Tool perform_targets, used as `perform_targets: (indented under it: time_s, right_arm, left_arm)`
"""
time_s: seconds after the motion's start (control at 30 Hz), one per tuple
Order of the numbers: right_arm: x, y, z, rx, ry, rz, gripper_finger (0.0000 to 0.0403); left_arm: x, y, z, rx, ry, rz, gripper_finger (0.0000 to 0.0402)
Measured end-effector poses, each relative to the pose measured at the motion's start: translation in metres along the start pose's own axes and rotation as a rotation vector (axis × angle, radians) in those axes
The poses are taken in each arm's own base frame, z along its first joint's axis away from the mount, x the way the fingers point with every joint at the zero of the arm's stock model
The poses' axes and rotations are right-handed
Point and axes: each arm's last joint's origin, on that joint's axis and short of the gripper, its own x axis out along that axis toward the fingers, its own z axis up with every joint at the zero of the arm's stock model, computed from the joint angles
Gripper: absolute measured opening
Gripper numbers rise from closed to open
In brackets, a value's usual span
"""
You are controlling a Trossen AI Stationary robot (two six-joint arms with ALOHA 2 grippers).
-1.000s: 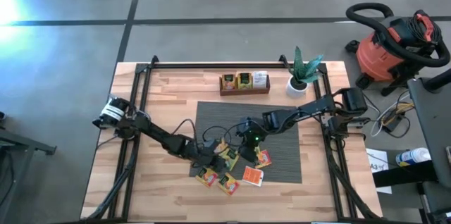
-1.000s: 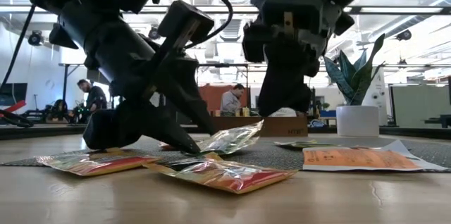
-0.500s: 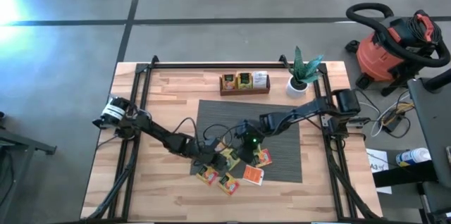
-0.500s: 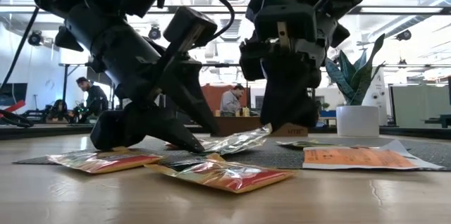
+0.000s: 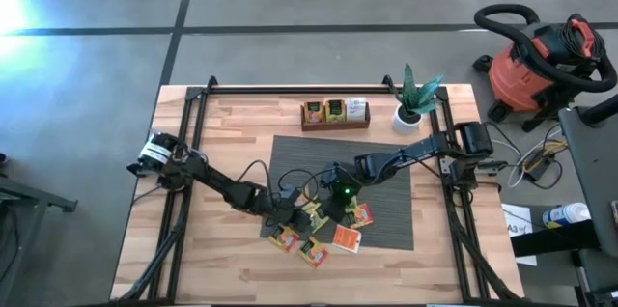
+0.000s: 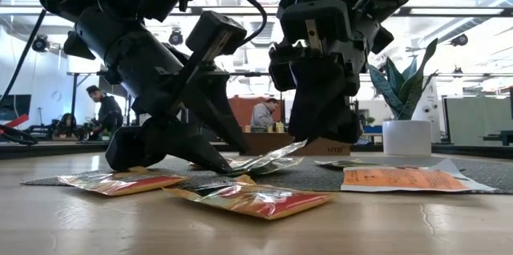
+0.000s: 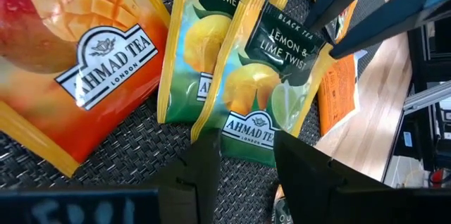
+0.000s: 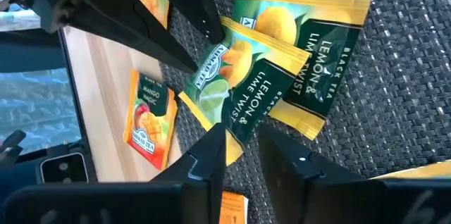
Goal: Pick & Place Tea
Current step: Put the yellow tea bag into the middle section of the wooden organizer
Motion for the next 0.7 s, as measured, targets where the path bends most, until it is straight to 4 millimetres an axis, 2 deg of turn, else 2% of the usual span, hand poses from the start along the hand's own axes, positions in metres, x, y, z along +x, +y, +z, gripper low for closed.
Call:
perform_targets:
  time_s: [0.37,0.5,0.7]
  right_arm:
    - [0.0001,-0.0002,-0.0001,0.001,0.002,-0.002,0.0159]
    - [0.0002,-0.0006,-0.0004,0.002,0.002,-0.003,0.0162]
    - [0.0019,-0.0021,-0.0011,0.020,0.004,-0.004,0.0146]
  left_arm:
    - [0.0001,0.0020,-0.0005,0.005,0.002,0.006,0.0138]
    - [0.0001,0.0021,-0.0005,0.006,0.002,0.005,0.0138]
    - [0.0001,0.0020,-0.0005,0.006,0.002,0.004,0.0138]
